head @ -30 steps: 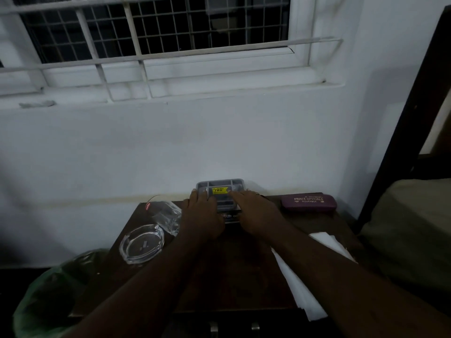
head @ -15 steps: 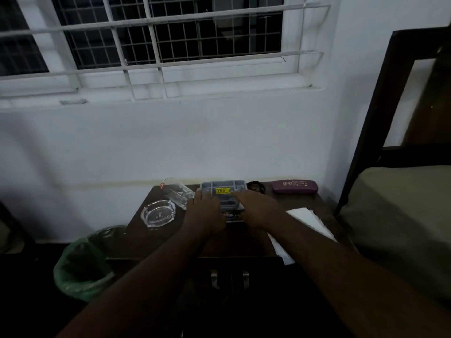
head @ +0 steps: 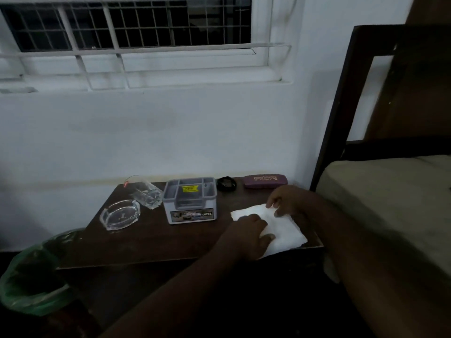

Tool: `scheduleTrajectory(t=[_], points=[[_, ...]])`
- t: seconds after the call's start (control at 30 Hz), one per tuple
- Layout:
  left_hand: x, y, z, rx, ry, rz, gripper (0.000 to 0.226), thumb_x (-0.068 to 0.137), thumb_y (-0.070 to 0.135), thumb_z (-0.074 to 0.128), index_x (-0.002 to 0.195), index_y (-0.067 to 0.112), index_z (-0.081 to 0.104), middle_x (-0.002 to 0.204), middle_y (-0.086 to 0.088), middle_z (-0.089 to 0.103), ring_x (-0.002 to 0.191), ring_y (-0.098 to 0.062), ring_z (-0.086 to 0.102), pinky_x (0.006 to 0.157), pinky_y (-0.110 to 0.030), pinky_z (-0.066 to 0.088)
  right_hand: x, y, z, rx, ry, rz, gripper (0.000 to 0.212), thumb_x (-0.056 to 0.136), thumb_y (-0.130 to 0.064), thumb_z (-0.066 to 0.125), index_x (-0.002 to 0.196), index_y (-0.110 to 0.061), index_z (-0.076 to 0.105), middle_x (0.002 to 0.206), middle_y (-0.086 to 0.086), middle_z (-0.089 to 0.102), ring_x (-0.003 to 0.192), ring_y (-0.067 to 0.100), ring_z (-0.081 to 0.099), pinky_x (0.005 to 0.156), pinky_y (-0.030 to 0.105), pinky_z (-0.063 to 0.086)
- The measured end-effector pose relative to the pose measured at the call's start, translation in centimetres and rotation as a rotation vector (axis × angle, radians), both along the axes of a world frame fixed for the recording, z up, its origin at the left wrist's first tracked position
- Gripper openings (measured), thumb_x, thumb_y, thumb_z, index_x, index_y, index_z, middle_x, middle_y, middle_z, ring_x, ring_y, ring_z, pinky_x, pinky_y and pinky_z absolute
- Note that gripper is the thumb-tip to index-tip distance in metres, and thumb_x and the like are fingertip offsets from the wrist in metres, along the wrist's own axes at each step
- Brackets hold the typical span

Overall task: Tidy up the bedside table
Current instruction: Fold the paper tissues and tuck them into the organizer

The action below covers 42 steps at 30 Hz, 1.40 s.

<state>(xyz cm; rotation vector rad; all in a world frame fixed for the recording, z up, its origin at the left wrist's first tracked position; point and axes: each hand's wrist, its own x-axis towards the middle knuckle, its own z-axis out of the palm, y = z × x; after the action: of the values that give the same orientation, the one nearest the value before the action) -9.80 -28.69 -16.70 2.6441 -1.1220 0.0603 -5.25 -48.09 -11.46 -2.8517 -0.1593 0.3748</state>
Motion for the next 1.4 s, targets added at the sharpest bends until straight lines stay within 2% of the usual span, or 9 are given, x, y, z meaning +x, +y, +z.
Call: scheduleTrajectory(t=[0.13,0.2,0.43,0.67,0.8,0.93,1.0,1.17,1.4], points=[[1.8,-0.7,-2.2,-0.023,0.041,0.075,0.059,0.098,0.048,0.040,0.143,0.011,0.042,0.153,-0.013,0.038,0.143,-0.026,0.031,0.114,-0.038,0.025,1.3,-0.7,-1.9,-0.073,-0.031,-0.043,0.050,0.090,-0.023,0.063,0.138,-0.017,0.050,0.146,0.003,0.045,0.132,0.019,0.044,0.110,0.029,0.034],[2.9,-0.2,-2.8,-0.053,0.034,0.093,0.057,0.099,0.046,0.038,0.147,0.013,0.037,0.157,-0.010,0.032,0.147,-0.025,0.022,0.117,-0.037,0.019,2.0,-0.7,-2.6,-0.085,-0.059,-0.085,0.051,0.093,-0.031,0.058,0.142,-0.019,0.045,0.151,0.003,0.040,0.137,0.020,0.038,0.115,0.036,0.031],[4.6,1.4,-3.9,-0.071,-0.054,0.091,0.051,0.102,0.041,0.030,0.150,0.025,0.031,0.160,0.002,0.026,0.150,-0.020,0.014,0.118,-0.034,0.015,4.0,0.1,-3.3,-0.043,-0.194,-0.067,0.046,0.093,-0.037,0.057,0.134,-0.016,0.053,0.139,0.004,0.054,0.126,0.020,0.050,0.107,0.033,0.038],[4.4,1.5,-4.1,-0.081,-0.066,0.087,0.052,0.102,0.039,0.029,0.151,0.025,0.028,0.161,0.001,0.022,0.150,-0.020,0.013,0.119,-0.035,0.014,4.2,0.0,-3.3,0.118,-0.272,-0.098,0.027,0.085,-0.024,0.071,0.107,-0.011,0.068,0.113,0.006,0.067,0.100,0.019,0.061,0.087,0.032,0.051],[4.0,1.6,-4.0,-0.127,-0.062,0.116,0.053,0.101,0.042,0.032,0.150,0.024,0.032,0.160,-0.005,0.024,0.147,-0.023,0.020,0.119,-0.038,0.020,3.9,0.3,-3.5,0.171,-0.362,-0.114,0.021,0.079,-0.020,0.075,0.096,-0.022,0.062,0.108,-0.002,0.062,0.096,0.013,0.054,0.078,0.022,0.043],[3.7,1.9,-3.7,-0.177,-0.096,0.140,0.050,0.097,0.045,0.038,0.143,0.025,0.042,0.141,-0.005,0.042,0.127,-0.022,0.041,0.107,-0.037,0.033,3.7,0.4,-3.6,0.161,-0.383,-0.119,0.021,0.077,-0.022,0.077,0.083,-0.027,0.057,0.093,-0.009,0.058,0.085,0.009,0.051,0.062,0.014,0.034],[3.5,1.9,-3.5,-0.168,-0.121,0.142,0.046,0.097,0.045,0.038,0.137,0.026,0.047,0.133,-0.001,0.048,0.120,-0.021,0.044,0.102,-0.037,0.033,3.4,0.2,-3.6,0.165,-0.381,-0.113,0.018,0.077,-0.022,0.077,0.078,-0.026,0.059,0.087,-0.010,0.057,0.082,0.009,0.052,0.060,0.014,0.034],[3.2,2.0,-3.2,-0.192,-0.106,0.160,0.038,0.096,0.045,0.041,0.125,0.025,0.054,0.127,0.005,0.055,0.117,-0.017,0.048,0.099,-0.038,0.037,2.8,-0.1,-3.4,0.188,-0.433,-0.102,0.011,0.076,-0.018,0.077,0.080,-0.018,0.067,0.079,-0.012,0.058,0.077,0.008,0.054,0.059,0.014,0.034],[2.9,2.0,-2.9,-0.211,-0.092,0.152,0.036,0.096,0.045,0.043,0.122,0.025,0.056,0.125,0.006,0.056,0.116,-0.016,0.048,0.099,-0.037,0.036,1.5,0.1,-4.1,0.159,-0.507,-0.073,0.012,0.078,-0.025,0.075,0.083,-0.024,0.064,0.101,-0.011,0.061,0.095,0.009,0.054,0.078,0.021,0.044]])
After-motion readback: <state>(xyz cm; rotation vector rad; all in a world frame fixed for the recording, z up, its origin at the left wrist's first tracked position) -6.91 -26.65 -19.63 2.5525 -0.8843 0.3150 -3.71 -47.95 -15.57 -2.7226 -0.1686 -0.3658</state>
